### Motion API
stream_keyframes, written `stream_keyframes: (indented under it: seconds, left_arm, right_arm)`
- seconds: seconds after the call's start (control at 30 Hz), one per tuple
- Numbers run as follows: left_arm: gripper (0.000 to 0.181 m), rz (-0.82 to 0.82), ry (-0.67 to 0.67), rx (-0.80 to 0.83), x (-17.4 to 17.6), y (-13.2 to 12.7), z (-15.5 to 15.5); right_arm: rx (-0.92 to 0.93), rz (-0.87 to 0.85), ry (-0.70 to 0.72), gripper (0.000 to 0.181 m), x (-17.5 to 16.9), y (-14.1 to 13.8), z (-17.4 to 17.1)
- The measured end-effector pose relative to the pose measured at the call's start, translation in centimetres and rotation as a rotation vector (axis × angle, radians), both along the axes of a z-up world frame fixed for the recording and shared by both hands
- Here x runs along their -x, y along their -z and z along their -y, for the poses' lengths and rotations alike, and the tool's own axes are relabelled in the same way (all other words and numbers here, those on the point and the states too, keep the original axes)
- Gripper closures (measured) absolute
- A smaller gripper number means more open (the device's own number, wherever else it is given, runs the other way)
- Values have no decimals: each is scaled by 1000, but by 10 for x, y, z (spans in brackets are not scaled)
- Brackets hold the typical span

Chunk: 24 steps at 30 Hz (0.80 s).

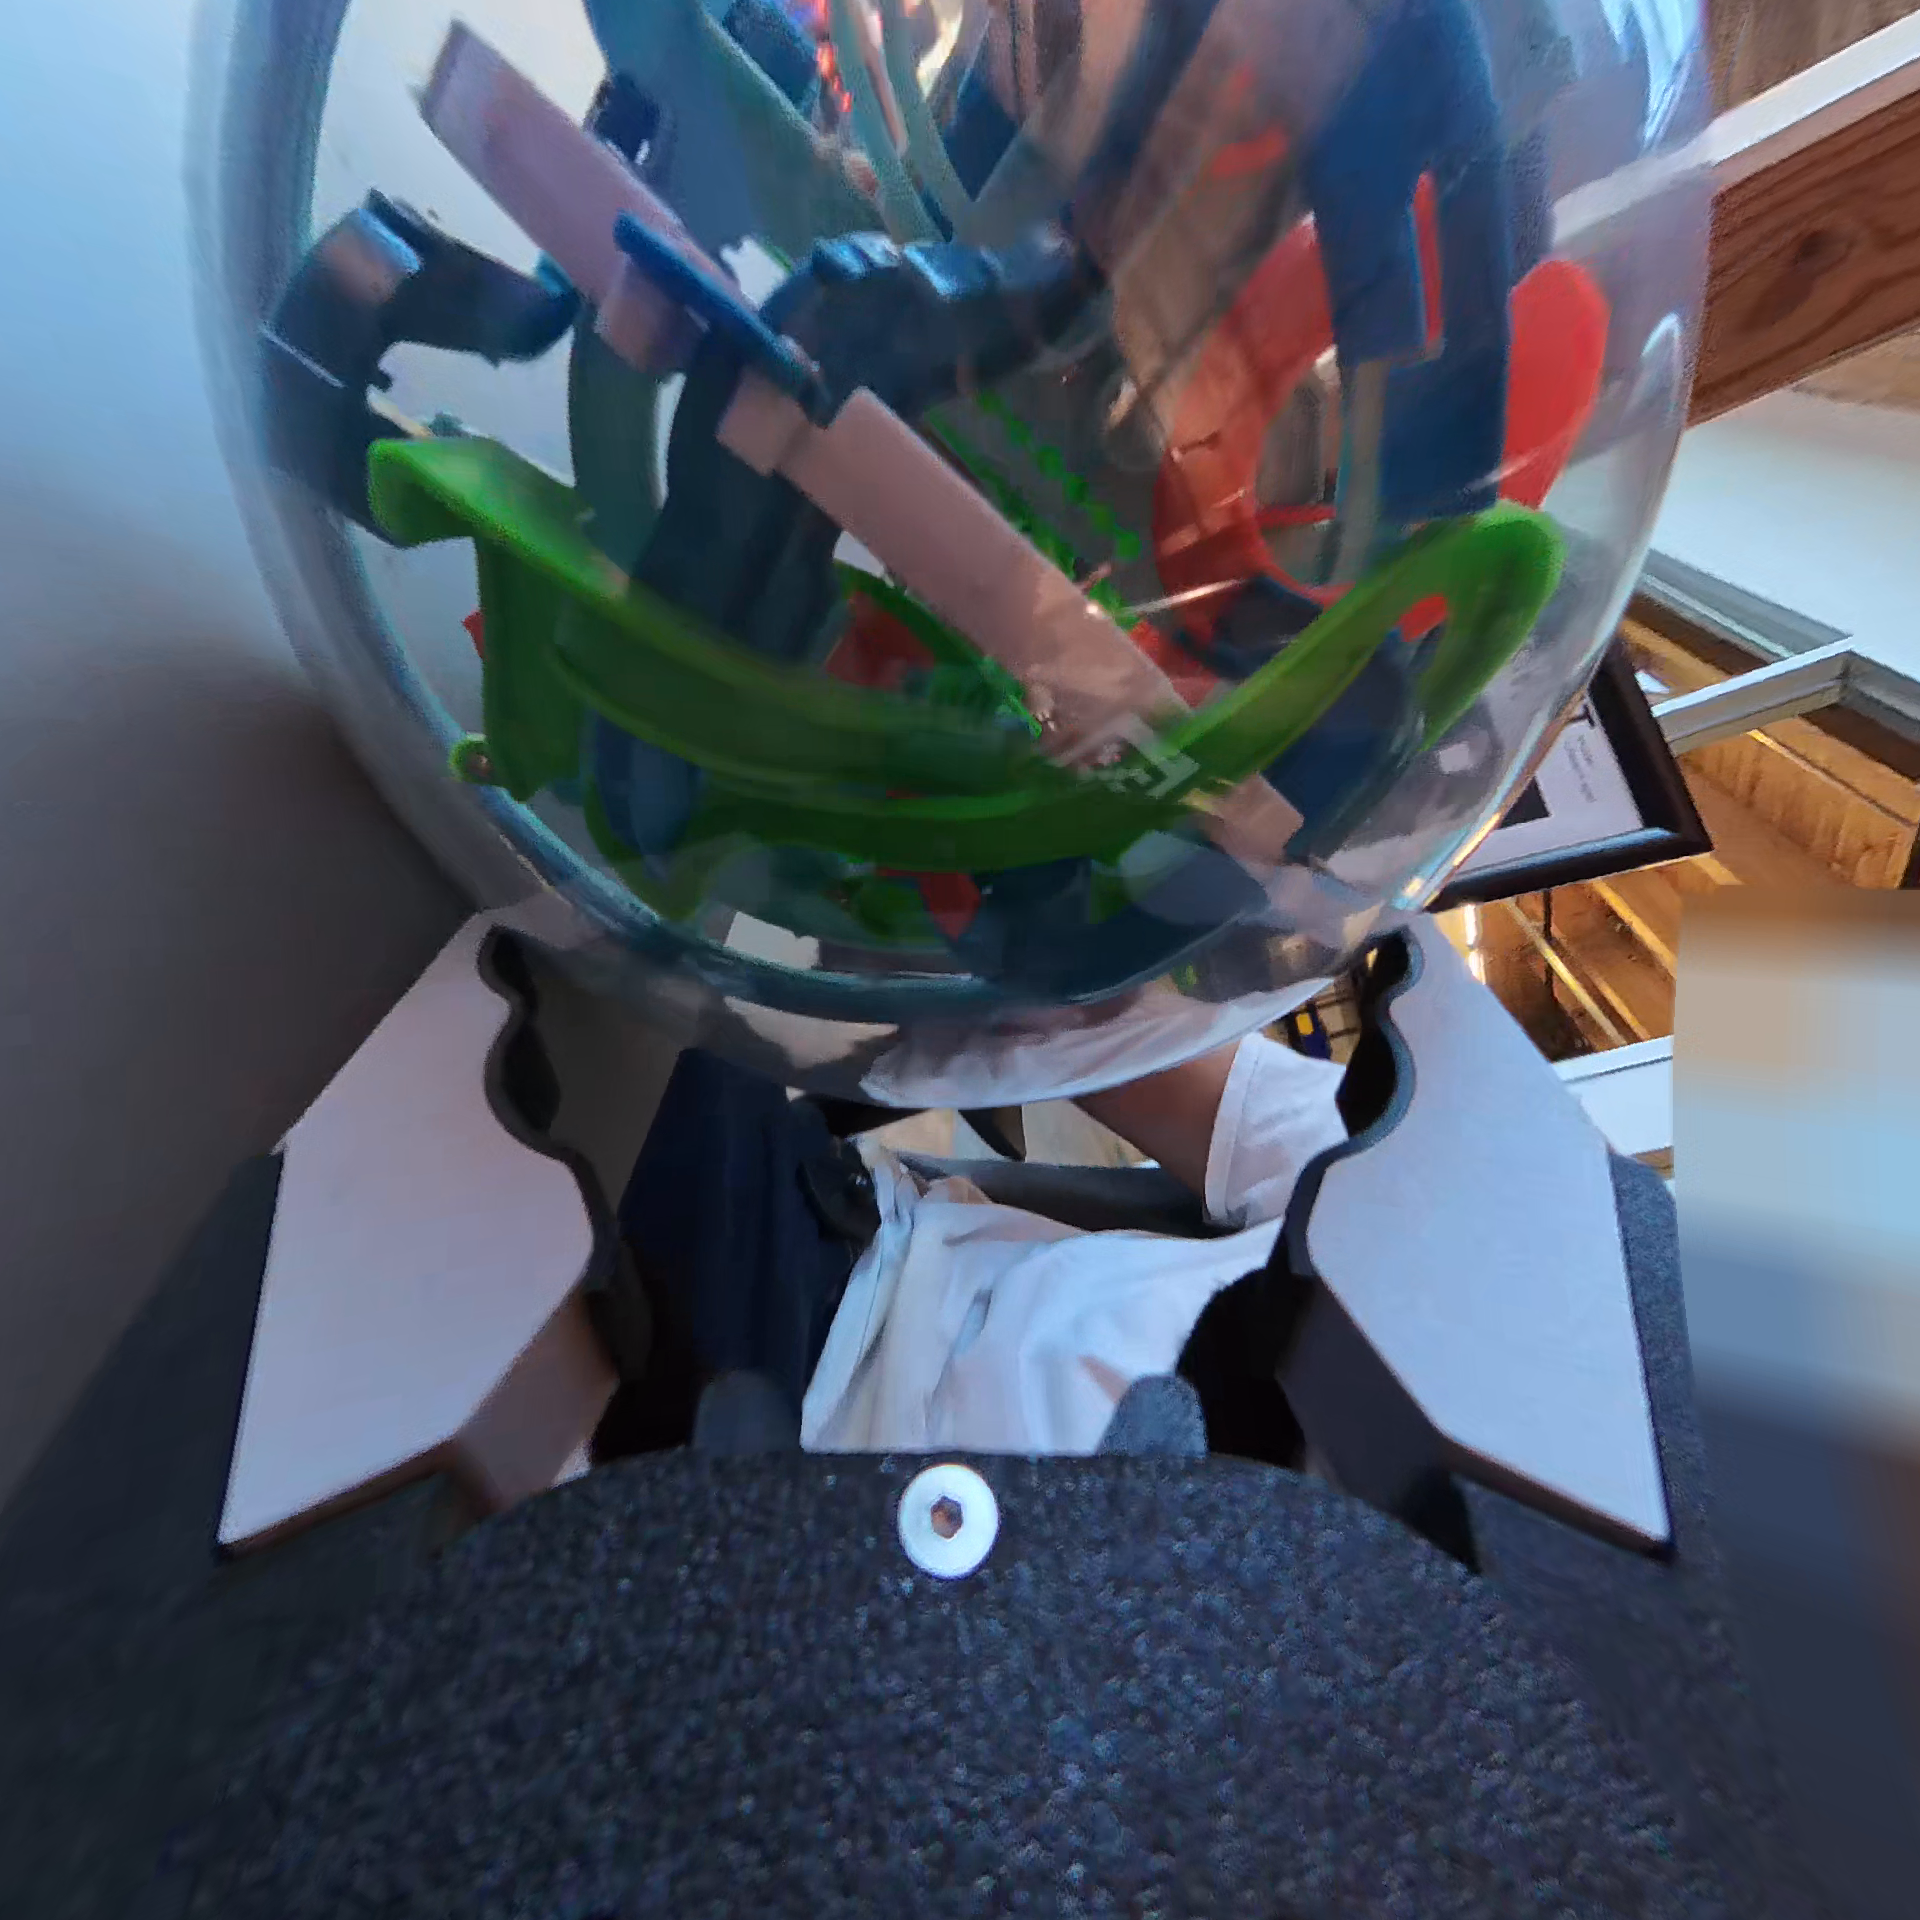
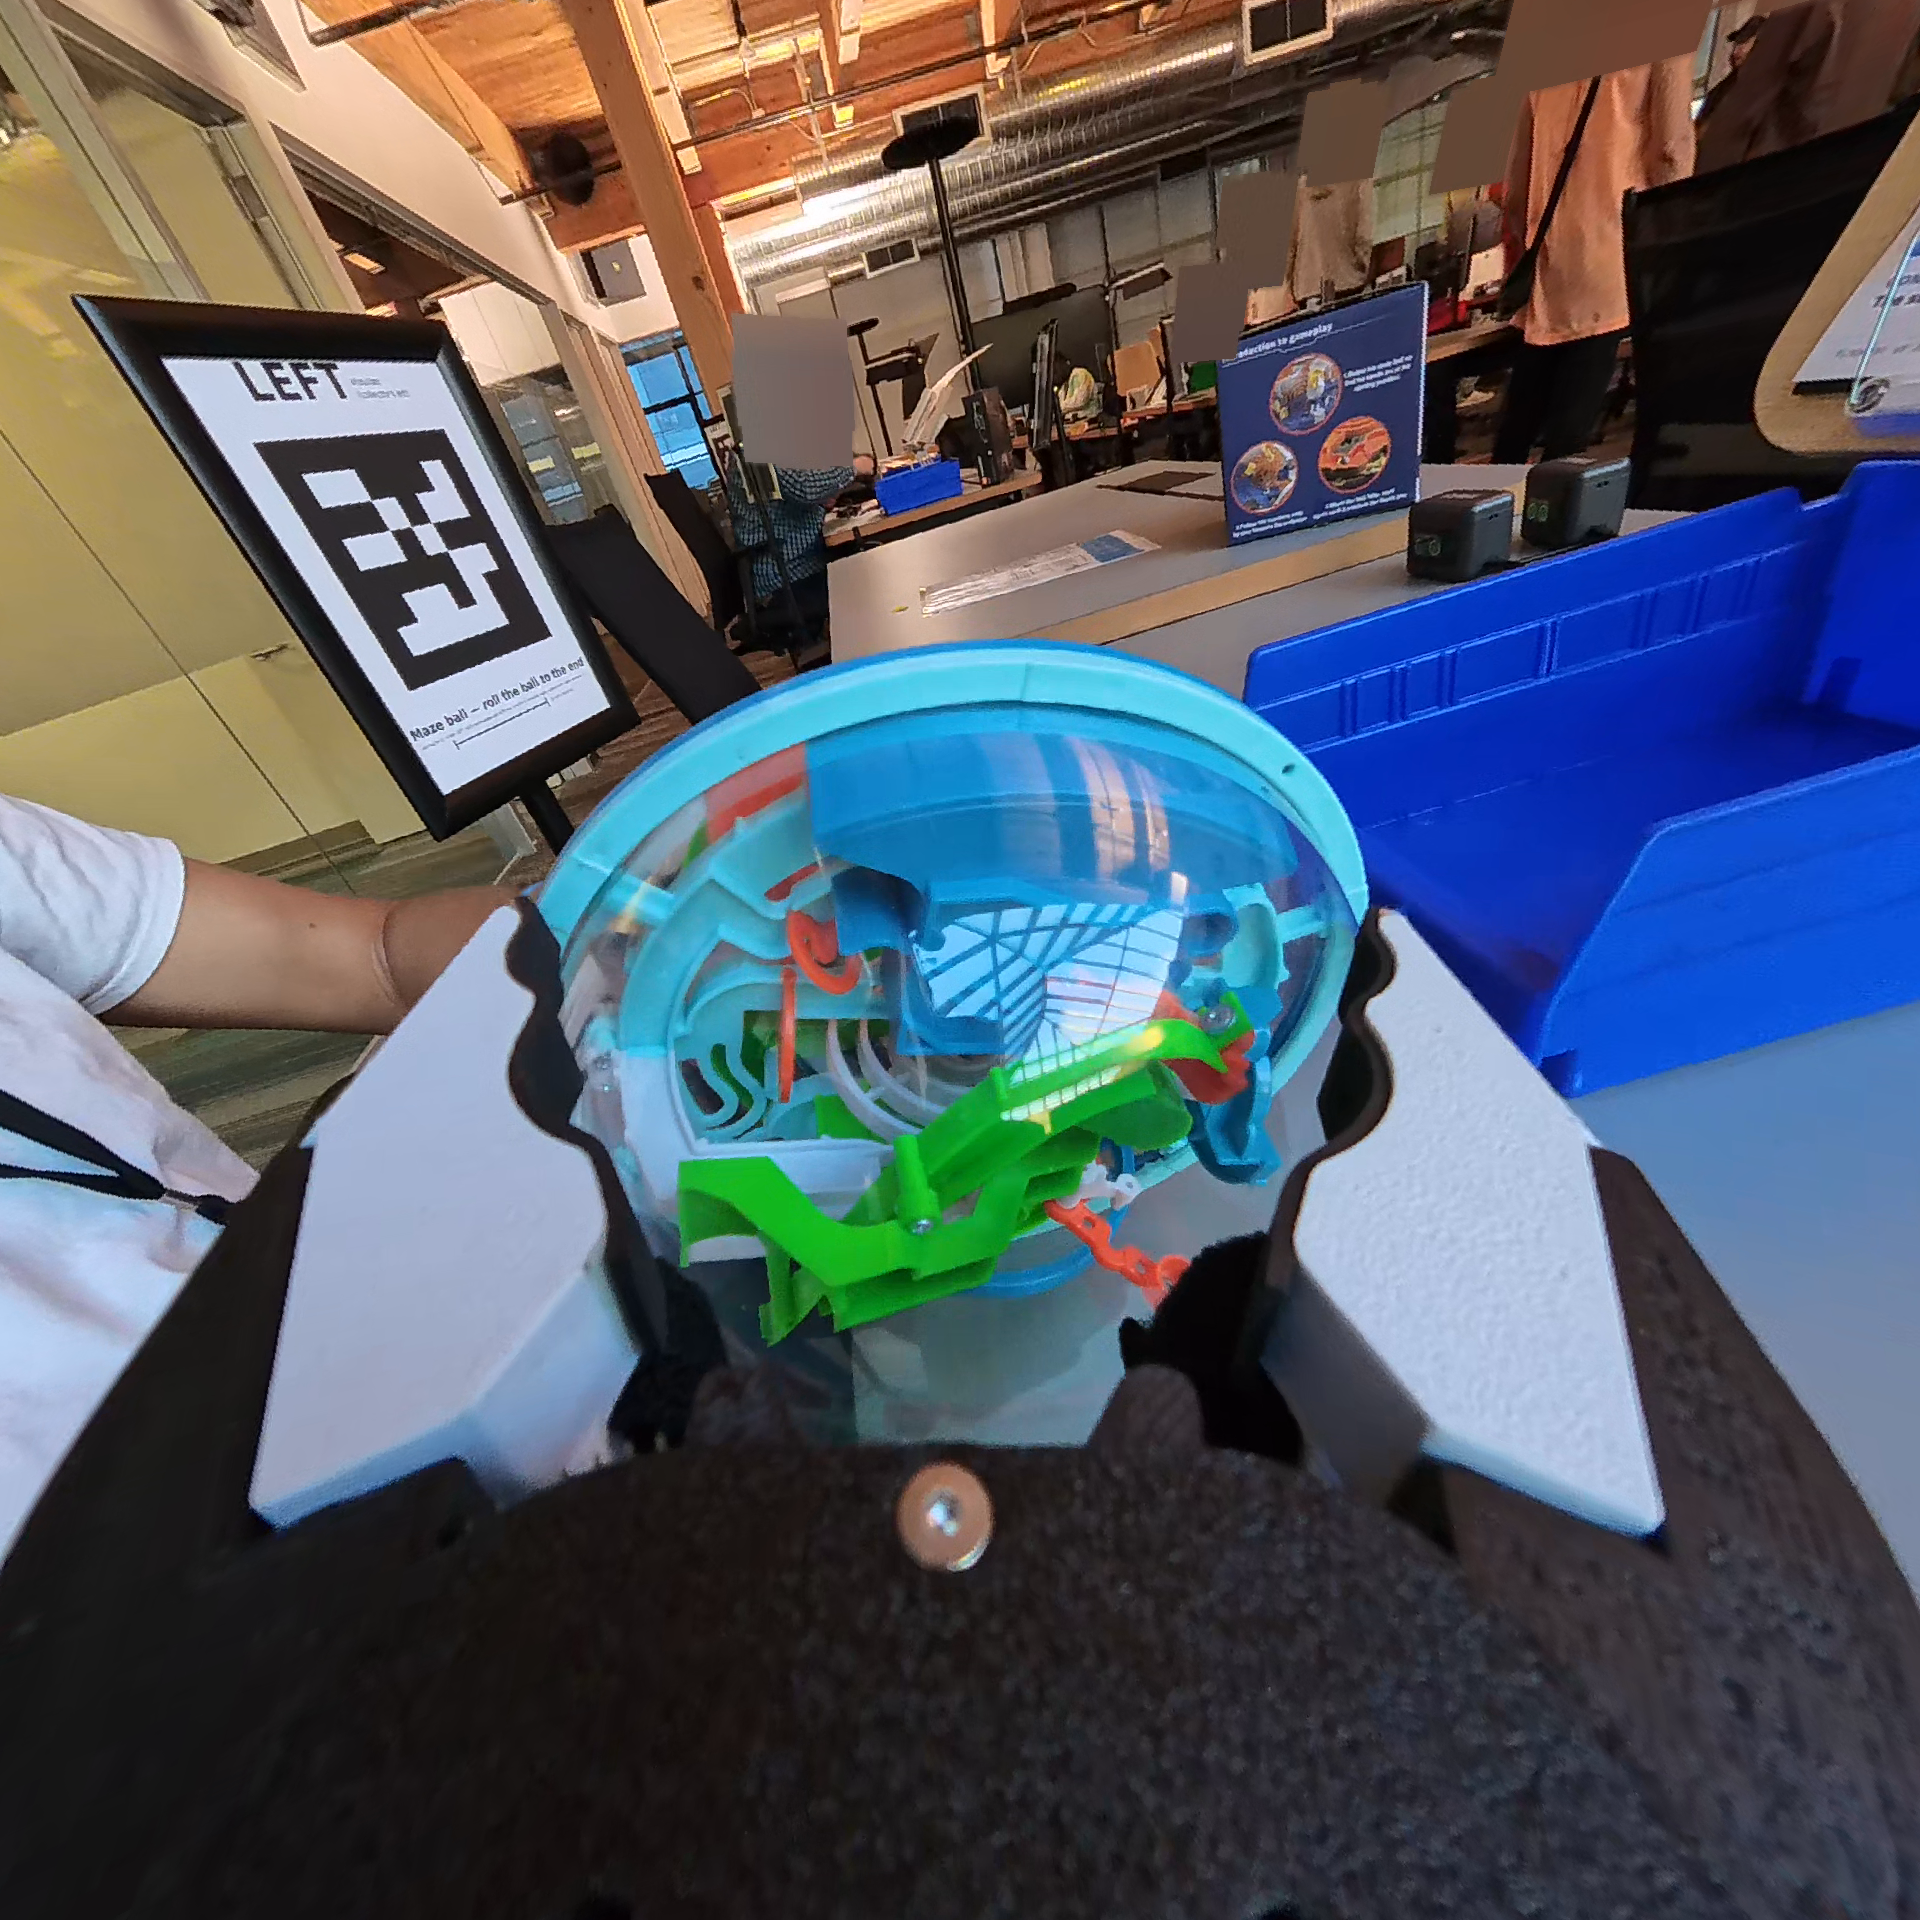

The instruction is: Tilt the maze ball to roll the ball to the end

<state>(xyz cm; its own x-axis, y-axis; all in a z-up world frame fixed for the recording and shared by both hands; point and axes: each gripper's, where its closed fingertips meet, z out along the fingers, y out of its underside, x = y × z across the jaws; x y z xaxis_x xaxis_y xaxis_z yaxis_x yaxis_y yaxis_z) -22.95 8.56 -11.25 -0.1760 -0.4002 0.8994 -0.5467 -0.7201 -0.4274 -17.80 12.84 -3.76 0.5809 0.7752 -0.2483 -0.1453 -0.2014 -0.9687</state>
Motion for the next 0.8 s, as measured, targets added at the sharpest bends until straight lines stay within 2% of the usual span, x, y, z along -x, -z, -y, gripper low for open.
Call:
stream_keyframes:
  seconds: [0.27,0.37,0.57,0.67,0.8]
  left_arm:
    - [33,-101,119,-121,17,9,-2]
    - [23,-137,76,-283,19,15,-18]
    - [23,-178,45,-691,24,13,-46]
    - [22,-101,84,-867,23,-6,-49]
    - [22,-89,184,-1051,13,-19,-63]
  right_arm:
    - [-6,20,-22,43,6,-2,-2]
    - [1,18,-22,41,8,-1,-4]
    - [21,22,-26,39,11,-2,-12]
    - [21,38,-17,38,15,-1,-17]
    - [6,62,-26,39,23,-2,-21]
